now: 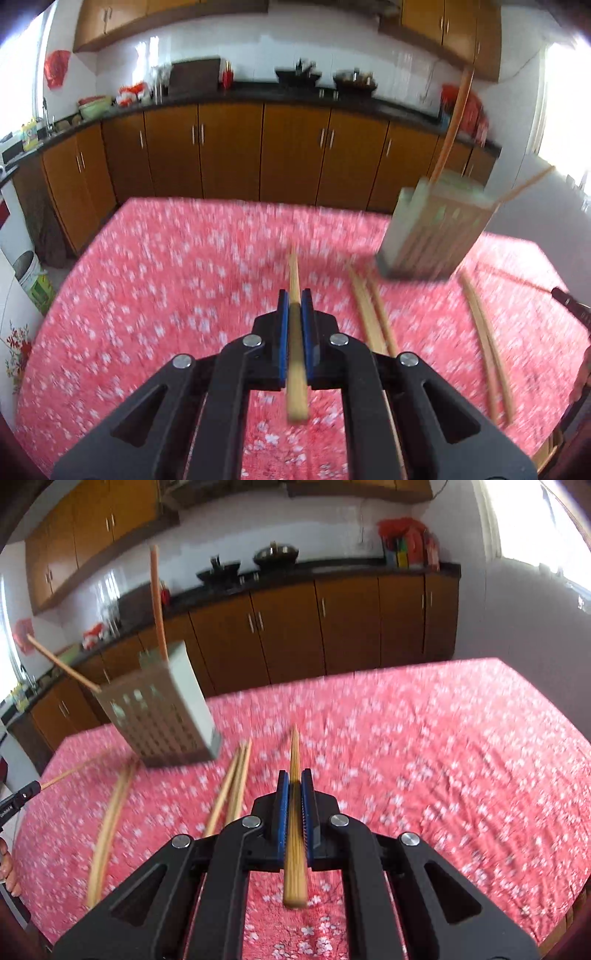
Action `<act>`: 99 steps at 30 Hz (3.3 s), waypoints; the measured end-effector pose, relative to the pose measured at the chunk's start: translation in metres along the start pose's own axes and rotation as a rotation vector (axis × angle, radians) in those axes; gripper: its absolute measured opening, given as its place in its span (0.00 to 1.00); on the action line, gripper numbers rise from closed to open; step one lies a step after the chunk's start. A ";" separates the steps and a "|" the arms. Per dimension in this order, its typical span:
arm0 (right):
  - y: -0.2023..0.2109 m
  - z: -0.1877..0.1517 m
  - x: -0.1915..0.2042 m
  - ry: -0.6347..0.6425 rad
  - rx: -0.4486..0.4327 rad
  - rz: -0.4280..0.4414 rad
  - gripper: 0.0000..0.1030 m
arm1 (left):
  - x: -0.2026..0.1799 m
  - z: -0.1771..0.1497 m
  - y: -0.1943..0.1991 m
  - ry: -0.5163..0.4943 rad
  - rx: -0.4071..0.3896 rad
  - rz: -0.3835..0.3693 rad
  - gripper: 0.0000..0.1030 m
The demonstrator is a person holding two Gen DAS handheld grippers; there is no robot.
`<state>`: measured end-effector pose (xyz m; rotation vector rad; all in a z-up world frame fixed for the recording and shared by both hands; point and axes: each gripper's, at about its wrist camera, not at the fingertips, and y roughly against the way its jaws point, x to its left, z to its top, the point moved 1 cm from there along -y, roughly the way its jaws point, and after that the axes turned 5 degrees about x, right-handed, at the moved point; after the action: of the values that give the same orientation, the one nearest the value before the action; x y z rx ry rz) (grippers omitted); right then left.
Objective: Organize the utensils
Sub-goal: 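Lift the held chopsticks upright with both tools toward the holder, then insert both chopsticks into the perforated holder and open both tools, then return both tools to the table and close each on another chopstick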
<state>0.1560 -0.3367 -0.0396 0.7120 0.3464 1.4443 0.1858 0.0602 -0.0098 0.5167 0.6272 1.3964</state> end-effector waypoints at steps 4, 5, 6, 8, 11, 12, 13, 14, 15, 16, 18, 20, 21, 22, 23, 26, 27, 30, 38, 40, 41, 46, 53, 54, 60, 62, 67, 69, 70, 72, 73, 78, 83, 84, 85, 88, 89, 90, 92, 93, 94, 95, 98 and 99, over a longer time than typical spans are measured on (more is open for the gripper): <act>0.012 0.009 0.003 0.006 -0.047 0.006 0.08 | -0.003 0.018 0.022 0.016 -0.075 -0.024 0.08; 0.011 0.009 0.003 0.004 -0.050 0.007 0.08 | -0.003 0.022 0.025 0.017 -0.084 -0.027 0.08; 0.011 0.010 0.004 0.003 -0.053 0.009 0.08 | -0.004 0.024 0.027 0.015 -0.091 -0.029 0.08; 0.011 0.011 0.005 0.000 -0.058 0.012 0.08 | -0.006 0.028 0.030 0.008 -0.103 -0.024 0.08; 0.014 0.014 0.008 -0.002 -0.079 0.022 0.07 | -0.006 0.033 0.032 0.003 -0.107 -0.024 0.08; 0.017 0.016 0.008 -0.003 -0.089 0.027 0.07 | -0.007 0.035 0.033 -0.001 -0.111 -0.026 0.08; 0.023 0.021 0.010 -0.003 -0.110 0.038 0.07 | -0.007 0.038 0.037 -0.005 -0.117 -0.029 0.08; 0.030 0.025 0.012 -0.001 -0.130 0.047 0.07 | -0.008 0.041 0.042 -0.011 -0.128 -0.035 0.08; 0.035 0.029 0.013 0.001 -0.144 0.054 0.07 | -0.008 0.042 0.048 -0.017 -0.138 -0.043 0.08; 0.041 0.034 0.015 0.004 -0.162 0.065 0.07 | -0.010 0.045 0.053 -0.025 -0.144 -0.053 0.08; 0.058 0.045 0.022 0.011 -0.205 0.100 0.07 | -0.014 0.051 0.062 -0.032 -0.158 -0.072 0.08; 0.071 0.054 0.028 0.019 -0.239 0.130 0.07 | -0.020 0.060 0.073 -0.041 -0.176 -0.098 0.08; 0.078 0.059 0.032 0.023 -0.260 0.148 0.07 | -0.024 0.063 0.079 -0.047 -0.186 -0.112 0.08; 0.086 0.063 0.037 0.026 -0.280 0.168 0.07 | -0.029 0.067 0.085 -0.056 -0.198 -0.129 0.08; 0.091 0.066 0.040 0.027 -0.296 0.183 0.07 | -0.035 0.070 0.091 -0.068 -0.206 -0.149 0.08; 0.107 0.076 0.050 0.034 -0.350 0.226 0.07 | -0.054 0.078 0.105 -0.107 -0.227 -0.185 0.08; 0.110 0.078 0.053 0.038 -0.362 0.234 0.07 | -0.058 0.079 0.110 -0.119 -0.232 -0.196 0.08; 0.115 0.084 0.063 0.056 -0.393 0.249 0.07 | -0.073 0.083 0.120 -0.147 -0.243 -0.224 0.08; 0.106 0.096 0.077 0.060 -0.428 0.266 0.07 | -0.097 0.106 0.119 -0.122 -0.318 -0.242 0.08; 0.104 0.100 0.079 0.061 -0.439 0.263 0.07 | -0.102 0.114 0.116 -0.106 -0.345 -0.227 0.08; 0.101 0.102 0.081 0.062 -0.446 0.260 0.07 | -0.103 0.119 0.114 -0.090 -0.355 -0.230 0.08; 0.084 0.113 0.085 0.050 -0.473 0.238 0.07 | -0.112 0.135 0.106 -0.029 -0.420 -0.215 0.08; 0.044 0.112 0.090 0.044 -0.392 0.215 0.08 | -0.123 0.136 0.056 -0.031 -0.347 -0.184 0.08; 0.040 0.110 0.091 0.050 -0.374 0.214 0.08 | -0.121 0.137 0.049 -0.028 -0.330 -0.185 0.08; 0.036 0.106 0.087 0.042 -0.332 0.220 0.11 | -0.110 0.130 0.033 -0.007 -0.275 -0.193 0.10; 0.042 0.107 0.084 0.033 -0.335 0.225 0.16 | -0.108 0.129 0.038 -0.009 -0.288 -0.191 0.14; 0.066 0.103 0.078 0.041 -0.369 0.222 0.17 | -0.098 0.123 0.056 -0.001 -0.318 -0.186 0.19; 0.074 0.098 0.073 0.046 -0.372 0.214 0.17 | -0.093 0.116 0.066 0.004 -0.327 -0.182 0.19; 0.078 0.093 0.068 0.049 -0.366 0.202 0.17 | -0.088 0.111 0.072 0.006 -0.331 -0.179 0.19; 0.079 0.084 0.061 0.052 -0.345 0.178 0.17 | -0.078 0.098 0.080 0.008 -0.330 -0.162 0.20; 0.076 0.078 0.058 0.053 -0.324 0.166 0.17 | -0.073 0.090 0.081 0.007 -0.323 -0.147 0.22; 0.026 0.024 0.038 0.071 -0.070 0.124 0.17 | -0.049 0.040 0.053 -0.023 -0.190 -0.075 0.24; -0.025 -0.033 0.041 0.109 0.173 0.116 0.17 | -0.030 -0.009 0.004 -0.018 0.013 -0.051 0.24; -0.030 -0.042 0.044 0.119 0.199 0.117 0.17 | -0.027 -0.019 -0.005 -0.010 0.051 -0.056 0.24; -0.036 -0.050 0.046 0.127 0.225 0.118 0.17 | -0.023 -0.025 -0.011 -0.005 0.078 -0.064 0.24; -0.046 -0.063 0.048 0.124 0.274 0.114 0.17 | -0.023 -0.043 -0.025 -0.001 0.137 -0.077 0.23; -0.048 -0.066 0.048 0.123 0.285 0.111 0.17 | -0.023 -0.046 -0.027 -0.003 0.148 -0.082 0.23; -0.051 -0.067 0.046 0.123 0.296 0.104 0.16 | -0.024 -0.051 -0.030 -0.006 0.160 -0.088 0.23; -0.054 -0.069 0.046 0.123 0.300 0.093 0.16 | -0.029 -0.056 -0.033 -0.015 0.177 -0.093 0.23; -0.055 -0.069 0.046 0.126 0.300 0.076 0.16 | -0.033 -0.059 -0.034 -0.018 0.182 -0.095 0.23; -0.057 -0.069 0.046 0.126 0.302 0.063 0.16 | -0.033 -0.061 -0.035 -0.021 0.188 -0.098 0.23; -0.058 -0.069 0.040 0.116 0.306 0.048 0.16 | -0.034 -0.063 -0.036 -0.024 0.196 -0.103 0.23; -0.060 -0.071 0.033 0.109 0.304 0.042 0.14 | -0.040 -0.066 -0.043 -0.031 0.216 -0.122 0.23; -0.059 -0.072 0.033 0.115 0.302 0.034 0.10 | -0.042 -0.069 -0.045 -0.038 0.225 -0.130 0.22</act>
<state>0.1618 -0.2864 -0.1245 0.8817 0.6542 1.4847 0.1697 0.0114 -0.0861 0.6678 0.7791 1.1974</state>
